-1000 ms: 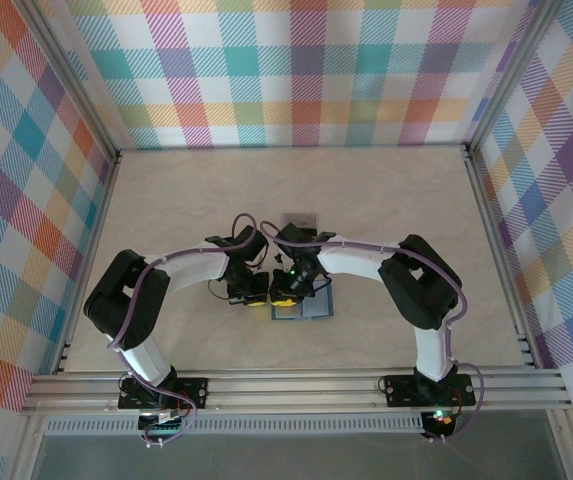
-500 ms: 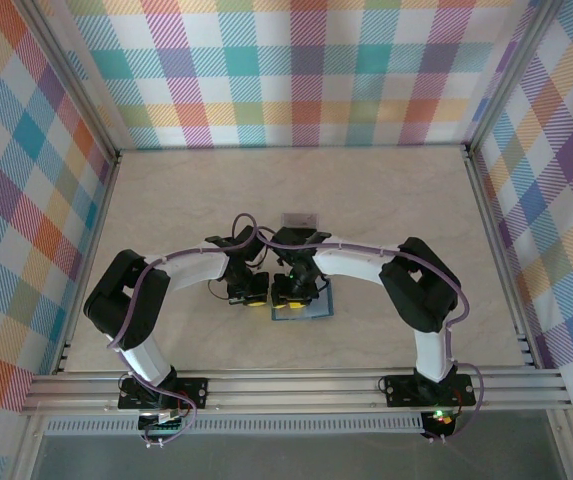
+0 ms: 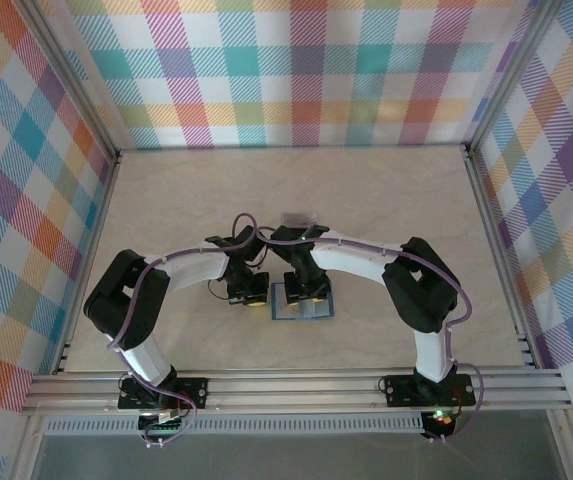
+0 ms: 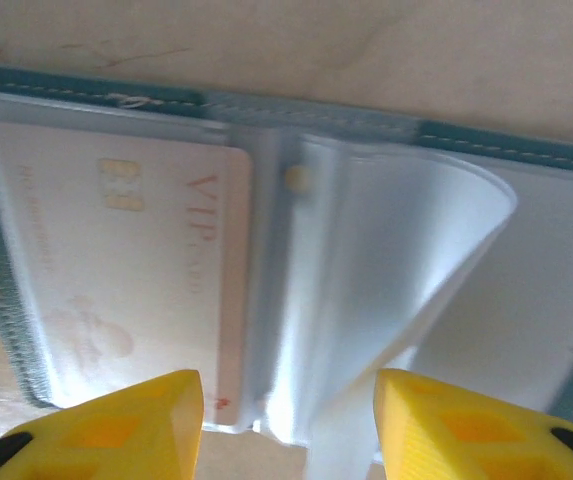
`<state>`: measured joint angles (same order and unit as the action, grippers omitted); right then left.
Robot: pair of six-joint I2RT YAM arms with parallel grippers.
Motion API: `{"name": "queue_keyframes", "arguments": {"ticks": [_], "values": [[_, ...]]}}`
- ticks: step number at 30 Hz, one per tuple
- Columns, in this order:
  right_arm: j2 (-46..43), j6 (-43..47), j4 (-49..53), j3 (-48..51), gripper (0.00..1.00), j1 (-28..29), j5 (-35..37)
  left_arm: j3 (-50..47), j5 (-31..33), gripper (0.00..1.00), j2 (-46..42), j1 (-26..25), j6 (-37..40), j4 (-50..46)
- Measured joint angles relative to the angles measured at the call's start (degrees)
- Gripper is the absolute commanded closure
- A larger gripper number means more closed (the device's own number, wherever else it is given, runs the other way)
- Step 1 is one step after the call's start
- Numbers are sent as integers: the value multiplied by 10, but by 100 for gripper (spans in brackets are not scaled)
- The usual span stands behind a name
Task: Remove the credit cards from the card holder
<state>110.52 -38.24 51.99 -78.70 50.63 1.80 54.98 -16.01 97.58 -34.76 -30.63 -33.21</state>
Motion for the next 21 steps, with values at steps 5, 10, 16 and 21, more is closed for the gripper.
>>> {"name": "queue_keyframes", "arguments": {"ticks": [5, 10, 16, 21], "values": [[0, 1, 31, -2, 49, 0, 37, 0, 0, 100, 0, 0, 0, 0], [-1, 1, 47, -1, 49, -1, 65, 0, 0, 100, 0, 0, 0, 0], [-21, 1, 45, 31, 50, -15, 77, 3, 0, 100, 0, 0, 1, -3], [-38, 1, 42, 55, 54, -26, 77, 7, 0, 100, 1, 0, 2, -9]]}}
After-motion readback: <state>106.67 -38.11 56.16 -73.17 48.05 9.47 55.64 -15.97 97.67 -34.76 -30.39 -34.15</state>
